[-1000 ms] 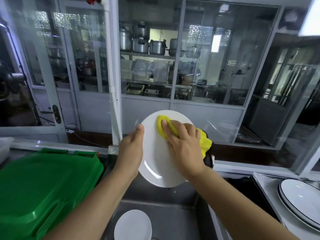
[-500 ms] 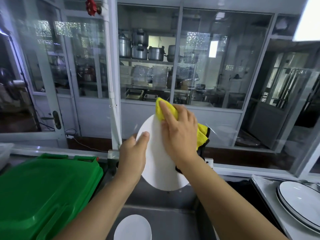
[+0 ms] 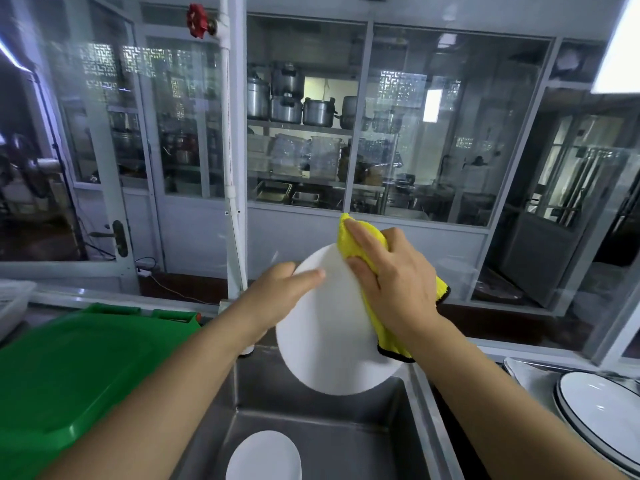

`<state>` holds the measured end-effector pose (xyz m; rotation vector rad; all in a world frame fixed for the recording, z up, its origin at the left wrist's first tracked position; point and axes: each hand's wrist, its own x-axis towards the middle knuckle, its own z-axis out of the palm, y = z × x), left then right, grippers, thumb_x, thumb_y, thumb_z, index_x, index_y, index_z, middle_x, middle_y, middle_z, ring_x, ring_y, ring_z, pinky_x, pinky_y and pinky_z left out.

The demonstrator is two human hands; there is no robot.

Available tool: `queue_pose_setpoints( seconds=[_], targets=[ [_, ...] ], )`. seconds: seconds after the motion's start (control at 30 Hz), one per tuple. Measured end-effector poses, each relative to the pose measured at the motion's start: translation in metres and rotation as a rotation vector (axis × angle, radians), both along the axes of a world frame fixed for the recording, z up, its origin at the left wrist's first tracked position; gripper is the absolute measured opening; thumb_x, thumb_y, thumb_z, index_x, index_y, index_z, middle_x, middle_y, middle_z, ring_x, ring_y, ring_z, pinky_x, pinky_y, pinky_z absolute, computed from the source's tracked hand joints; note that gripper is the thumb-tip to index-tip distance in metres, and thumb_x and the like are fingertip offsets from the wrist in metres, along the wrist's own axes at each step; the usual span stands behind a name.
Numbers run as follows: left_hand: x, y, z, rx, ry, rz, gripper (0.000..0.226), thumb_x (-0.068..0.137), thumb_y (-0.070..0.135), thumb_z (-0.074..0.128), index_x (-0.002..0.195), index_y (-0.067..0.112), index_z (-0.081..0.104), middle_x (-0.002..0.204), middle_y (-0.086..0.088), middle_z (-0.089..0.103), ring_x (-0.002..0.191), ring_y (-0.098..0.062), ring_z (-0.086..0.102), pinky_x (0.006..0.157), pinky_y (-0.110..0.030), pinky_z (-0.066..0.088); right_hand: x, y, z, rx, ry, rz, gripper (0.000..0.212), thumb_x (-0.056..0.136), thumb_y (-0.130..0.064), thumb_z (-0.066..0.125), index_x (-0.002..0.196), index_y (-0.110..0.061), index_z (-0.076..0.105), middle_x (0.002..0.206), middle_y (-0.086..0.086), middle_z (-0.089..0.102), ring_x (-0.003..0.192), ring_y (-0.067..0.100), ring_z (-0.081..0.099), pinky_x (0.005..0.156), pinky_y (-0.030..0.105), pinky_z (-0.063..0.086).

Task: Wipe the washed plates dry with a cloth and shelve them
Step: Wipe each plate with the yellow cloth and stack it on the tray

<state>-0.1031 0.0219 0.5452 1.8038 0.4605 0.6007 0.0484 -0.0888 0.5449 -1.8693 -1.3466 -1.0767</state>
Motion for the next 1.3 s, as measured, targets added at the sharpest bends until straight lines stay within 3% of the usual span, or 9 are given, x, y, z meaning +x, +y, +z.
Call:
queue_pose_setpoints(
  seconds=[0.17, 0.3, 0.47, 0.57, 0.67, 0.8, 0.93, 1.1, 1.3],
  targets=[
    [0.007, -0.007, 0.006, 0.134, -0.049, 0.085, 0.026, 0.095, 0.028, 0.053, 0.081, 0.011, 0.067, 0.079, -0.006, 0.071, 0.076, -0.023, 0.068, 0.070, -0.031, 0.049, -0.001, 0.000, 0.009, 0.008, -0.136, 0.023, 0.044, 0.097, -0.039, 0.043, 0.138, -0.026, 0.050, 0.092, 0.010, 0.054, 0.072, 0.028, 0.051, 0.056, 0.030, 0.034],
    [0.008, -0.019, 0.003, 0.149, -0.135, 0.130, 0.044, 0.081, 0.046, 0.050, 0.083, 0.006, 0.066, 0.082, -0.014, 0.071, 0.080, -0.030, 0.068, 0.074, -0.043, 0.052, 0.000, 0.000, 0.013, 0.039, -0.149, 0.017, 0.044, 0.099, -0.040, 0.038, 0.139, -0.026, 0.048, 0.098, 0.012, 0.056, 0.079, 0.031, 0.053, 0.064, 0.037, 0.040],
    [0.007, -0.031, 0.002, 0.100, -0.315, 0.262, 0.032, 0.095, 0.032, 0.051, 0.078, 0.008, 0.063, 0.074, -0.009, 0.066, 0.070, -0.022, 0.060, 0.064, -0.033, 0.045, 0.003, -0.001, 0.009, 0.260, 0.276, -0.097, 0.046, 0.098, -0.038, 0.039, 0.144, -0.041, 0.032, 0.095, -0.002, 0.041, 0.073, 0.024, 0.048, 0.060, 0.031, 0.035],
    [0.008, -0.037, -0.006, 0.079, -0.436, 0.304, 0.027, 0.096, 0.033, 0.051, 0.085, 0.013, 0.066, 0.081, -0.011, 0.069, 0.078, -0.030, 0.064, 0.070, -0.043, 0.053, -0.001, -0.001, -0.005, 0.355, 0.561, -0.106, 0.049, 0.100, -0.038, 0.038, 0.146, -0.048, 0.023, 0.101, -0.007, 0.037, 0.078, 0.020, 0.048, 0.069, 0.033, 0.035],
    [0.007, -0.041, -0.016, 0.037, -0.443, 0.256, 0.020, 0.094, 0.035, 0.053, 0.085, 0.026, 0.068, 0.085, 0.000, 0.072, 0.083, -0.021, 0.067, 0.076, -0.044, 0.053, -0.003, -0.003, -0.010, 0.390, 0.676, -0.061, 0.047, 0.100, -0.041, 0.037, 0.144, -0.050, 0.024, 0.102, -0.006, 0.039, 0.083, 0.019, 0.050, 0.073, 0.034, 0.039],
    [0.000, -0.019, -0.005, -0.050, -0.225, 0.045, 0.024, 0.073, 0.037, 0.055, 0.090, 0.027, 0.069, 0.092, 0.002, 0.073, 0.095, -0.025, 0.066, 0.077, -0.038, 0.051, 0.004, -0.012, -0.006, 0.257, 0.512, -0.093, 0.049, 0.099, -0.040, 0.042, 0.145, -0.048, 0.026, 0.099, -0.003, 0.040, 0.077, 0.021, 0.047, 0.068, 0.032, 0.034],
    [0.001, -0.003, 0.015, 0.078, -0.095, 0.018, 0.037, 0.092, 0.044, 0.052, 0.092, 0.012, 0.069, 0.092, -0.014, 0.072, 0.087, -0.030, 0.068, 0.077, -0.037, 0.051, 0.000, -0.010, -0.005, 0.159, 0.187, -0.094, 0.047, 0.096, -0.039, 0.046, 0.142, -0.040, 0.035, 0.088, 0.003, 0.044, 0.064, 0.025, 0.048, 0.056, 0.029, 0.033],
    [0.007, -0.014, 0.009, 0.198, -0.145, 0.065, 0.063, 0.087, 0.055, 0.042, 0.090, -0.003, 0.064, 0.089, -0.026, 0.067, 0.084, -0.040, 0.065, 0.078, -0.048, 0.051, -0.004, -0.001, 0.005, 0.126, -0.135, -0.076, 0.041, 0.099, -0.039, 0.040, 0.139, -0.029, 0.042, 0.098, 0.014, 0.057, 0.080, 0.032, 0.053, 0.066, 0.037, 0.039],
    [0.005, -0.021, 0.005, 0.137, -0.220, 0.147, 0.043, 0.098, 0.041, 0.041, 0.088, 0.009, 0.069, 0.086, -0.014, 0.072, 0.085, -0.030, 0.068, 0.079, -0.045, 0.053, -0.002, 0.000, 0.012, 0.122, -0.159, -0.096, 0.046, 0.102, -0.042, 0.031, 0.143, -0.025, 0.043, 0.108, 0.015, 0.057, 0.089, 0.032, 0.050, 0.073, 0.041, 0.039]
  ],
)
